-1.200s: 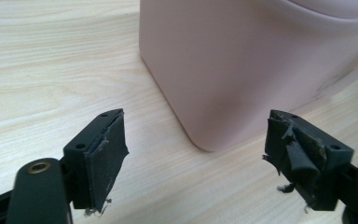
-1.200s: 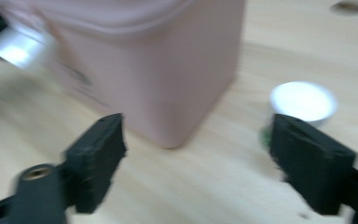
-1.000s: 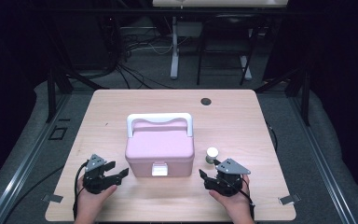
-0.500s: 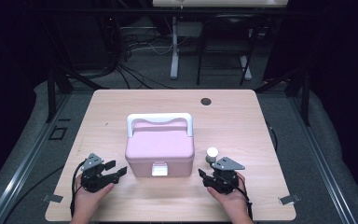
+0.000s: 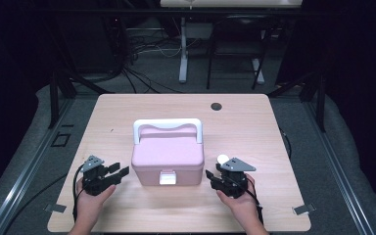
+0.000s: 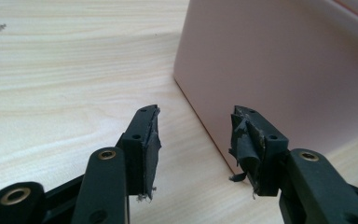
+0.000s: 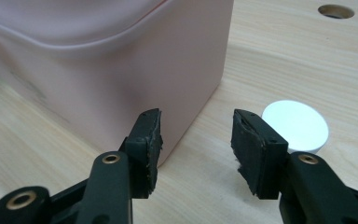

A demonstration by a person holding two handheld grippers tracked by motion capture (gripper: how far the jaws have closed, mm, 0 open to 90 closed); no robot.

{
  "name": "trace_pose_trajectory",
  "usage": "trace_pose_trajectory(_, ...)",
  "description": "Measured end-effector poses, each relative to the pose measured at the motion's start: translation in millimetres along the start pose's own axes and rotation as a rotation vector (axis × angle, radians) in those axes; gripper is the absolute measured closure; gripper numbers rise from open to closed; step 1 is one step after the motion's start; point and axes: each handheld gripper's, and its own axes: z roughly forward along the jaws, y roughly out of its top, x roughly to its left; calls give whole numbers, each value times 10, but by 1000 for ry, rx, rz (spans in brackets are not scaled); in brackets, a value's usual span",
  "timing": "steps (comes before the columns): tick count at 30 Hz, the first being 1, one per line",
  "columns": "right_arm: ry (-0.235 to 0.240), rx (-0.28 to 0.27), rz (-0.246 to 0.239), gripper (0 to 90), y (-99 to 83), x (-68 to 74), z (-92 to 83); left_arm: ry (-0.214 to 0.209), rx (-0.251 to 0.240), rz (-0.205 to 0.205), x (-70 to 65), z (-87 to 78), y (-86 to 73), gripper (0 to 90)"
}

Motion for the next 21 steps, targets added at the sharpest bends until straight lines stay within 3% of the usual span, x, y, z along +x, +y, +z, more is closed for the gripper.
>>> trace_pose_trajectory(3,-28,-8,-10,601,47,-28,12,0,-13,1,-18,27,52,554)
trace_pose_trajectory(8,-26,-18,64,651,147,-130,82,17,-8,16,-34,106,109,567)
trace_pose_trajectory(15,-12,-22,73,650,169,-144,186,11,-19,11,-32,147,125,598)
trace_pose_trajectory(21,-28,-9,49,615,109,-94,269,-29,-7,21,-73,141,88,623)
